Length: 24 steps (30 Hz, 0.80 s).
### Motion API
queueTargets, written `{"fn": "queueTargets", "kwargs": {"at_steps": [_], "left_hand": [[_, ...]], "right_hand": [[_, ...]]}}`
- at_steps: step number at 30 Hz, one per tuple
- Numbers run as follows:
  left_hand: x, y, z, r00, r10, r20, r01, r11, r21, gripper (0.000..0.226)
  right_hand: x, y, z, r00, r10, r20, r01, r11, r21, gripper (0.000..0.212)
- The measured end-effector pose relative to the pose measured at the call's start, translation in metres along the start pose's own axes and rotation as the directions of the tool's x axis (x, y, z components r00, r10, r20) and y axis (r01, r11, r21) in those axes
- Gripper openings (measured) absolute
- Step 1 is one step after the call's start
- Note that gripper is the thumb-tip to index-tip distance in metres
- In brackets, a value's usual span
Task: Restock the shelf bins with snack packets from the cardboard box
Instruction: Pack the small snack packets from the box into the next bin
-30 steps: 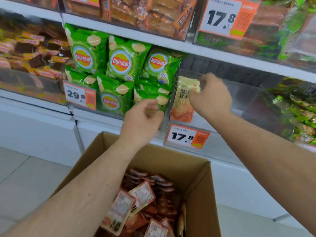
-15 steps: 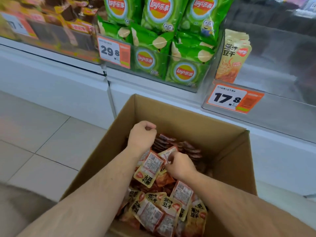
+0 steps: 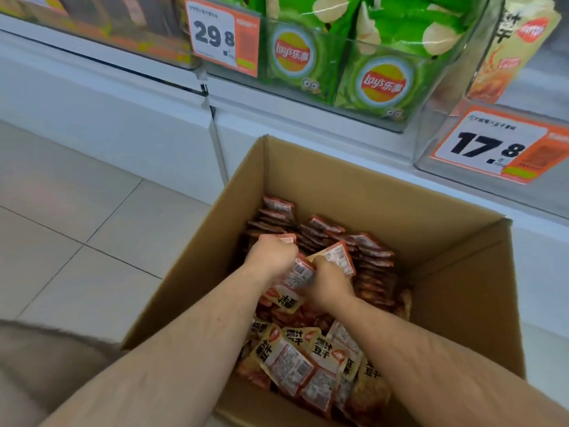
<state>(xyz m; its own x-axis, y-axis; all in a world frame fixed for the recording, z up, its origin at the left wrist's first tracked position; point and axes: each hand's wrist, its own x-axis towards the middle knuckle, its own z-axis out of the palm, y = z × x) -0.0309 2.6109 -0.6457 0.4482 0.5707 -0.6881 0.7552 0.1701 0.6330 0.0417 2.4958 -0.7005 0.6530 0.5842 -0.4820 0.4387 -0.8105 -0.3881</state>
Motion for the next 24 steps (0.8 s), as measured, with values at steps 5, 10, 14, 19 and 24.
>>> {"fn": "queueTargets", "kwargs": {"at_steps": [5, 10, 14, 19, 24], "left_hand": [[-0.013, 0.002, 0.003, 0.877, -0.26, 0.404, 0.31, 0.949, -0.061, 0.073], [-0.009, 0.006, 0.015, 0.929, -0.122, 0.348, 0.256, 0.893, -0.37, 0.023], [-0.011, 0.003, 0.01, 0.957, -0.099, 0.271, 0.184, 0.933, -0.31, 0.02], [-0.01, -0.007, 0.004, 0.971, -0.055, 0.231, 0.103, 0.973, -0.204, 0.02], [-0.007, -0.006, -0.001, 0.974, -0.053, 0.219, 0.108, 0.964, -0.244, 0.027]], "right_hand": [[-0.037, 0.012, -0.047, 0.919, -0.264, -0.293, 0.243, 0.964, -0.106, 0.014], [-0.068, 0.018, -0.048, 0.82, -0.501, -0.276, 0.472, 0.865, -0.169, 0.042], [-0.061, 0.038, -0.027, 1.0, 0.022, 0.003, -0.022, 0.998, -0.054, 0.051], [-0.051, 0.065, 0.007, 0.919, 0.227, 0.323, -0.166, 0.964, -0.207, 0.023], [-0.045, 0.068, 0.029, 0.883, 0.247, 0.398, -0.103, 0.932, -0.349, 0.035]]}}
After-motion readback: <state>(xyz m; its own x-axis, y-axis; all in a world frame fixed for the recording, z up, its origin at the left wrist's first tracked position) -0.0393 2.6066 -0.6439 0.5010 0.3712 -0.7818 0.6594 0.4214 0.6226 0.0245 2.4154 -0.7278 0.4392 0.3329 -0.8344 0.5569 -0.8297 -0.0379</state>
